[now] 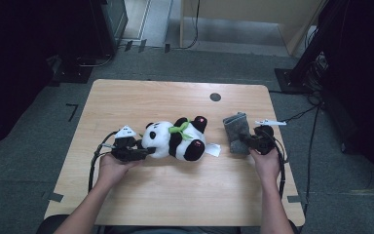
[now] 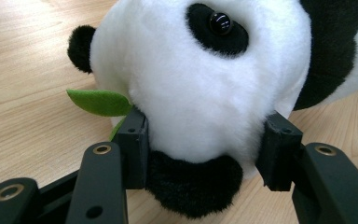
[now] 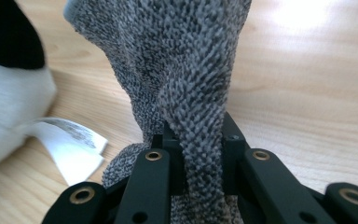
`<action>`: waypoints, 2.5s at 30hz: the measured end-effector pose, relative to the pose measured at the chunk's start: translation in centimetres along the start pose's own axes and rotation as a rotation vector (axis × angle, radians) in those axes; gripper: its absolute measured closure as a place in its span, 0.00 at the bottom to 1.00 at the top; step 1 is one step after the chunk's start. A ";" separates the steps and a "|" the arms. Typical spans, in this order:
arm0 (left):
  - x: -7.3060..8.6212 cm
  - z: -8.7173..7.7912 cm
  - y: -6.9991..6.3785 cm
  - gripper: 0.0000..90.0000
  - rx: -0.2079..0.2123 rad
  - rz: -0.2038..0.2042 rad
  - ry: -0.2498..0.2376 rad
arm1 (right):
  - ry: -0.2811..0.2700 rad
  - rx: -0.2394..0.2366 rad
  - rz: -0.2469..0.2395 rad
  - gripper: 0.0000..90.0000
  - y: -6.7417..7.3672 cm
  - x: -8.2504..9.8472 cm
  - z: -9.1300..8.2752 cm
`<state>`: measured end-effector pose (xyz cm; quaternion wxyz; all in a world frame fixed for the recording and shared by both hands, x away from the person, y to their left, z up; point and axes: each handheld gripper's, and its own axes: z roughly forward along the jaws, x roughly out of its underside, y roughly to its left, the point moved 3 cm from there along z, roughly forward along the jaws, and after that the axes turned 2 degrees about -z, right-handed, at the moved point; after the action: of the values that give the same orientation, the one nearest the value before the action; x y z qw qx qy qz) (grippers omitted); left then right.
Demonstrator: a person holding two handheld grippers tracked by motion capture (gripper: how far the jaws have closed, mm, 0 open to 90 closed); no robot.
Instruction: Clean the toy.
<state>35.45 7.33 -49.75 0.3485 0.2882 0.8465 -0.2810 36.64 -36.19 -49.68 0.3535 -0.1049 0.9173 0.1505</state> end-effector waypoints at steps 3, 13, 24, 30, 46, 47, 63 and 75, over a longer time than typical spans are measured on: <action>0.0 0.0 0.0 0.51 0.001 0.000 0.001 | 0.023 0.002 -0.004 0.86 -0.2 0.3 1.0; 0.1 0.0 0.1 0.49 0.005 0.002 0.003 | -0.002 0.017 -0.009 0.75 -1.6 0.7 2.5; 0.1 0.0 0.1 0.48 0.005 0.001 0.004 | -0.042 0.013 0.009 0.45 -1.7 0.2 1.2; 0.1 0.0 0.1 0.46 0.005 0.003 0.005 | -0.092 0.020 -0.030 0.44 -0.7 -0.4 -0.5; 0.0 0.0 0.0 0.45 0.001 0.002 0.010 | -0.150 -0.017 -0.108 0.45 2.9 -1.1 -2.0; 0.0 0.0 0.0 0.45 0.000 0.002 0.010 | -0.161 -0.023 -0.103 0.45 3.0 -1.2 -2.3; -0.2 -0.2 -0.1 0.47 -0.003 -0.017 0.014 | -0.146 -0.121 -0.169 0.45 7.3 -0.1 -2.8; -0.6 -0.2 -0.2 0.51 -0.024 -0.051 -0.001 | -0.147 -0.231 -0.221 0.46 9.9 0.2 -1.9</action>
<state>35.56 7.19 -49.14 0.3450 0.2620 0.8567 -0.2798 32.38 -27.66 -46.43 0.4196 -0.2338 0.8484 0.2226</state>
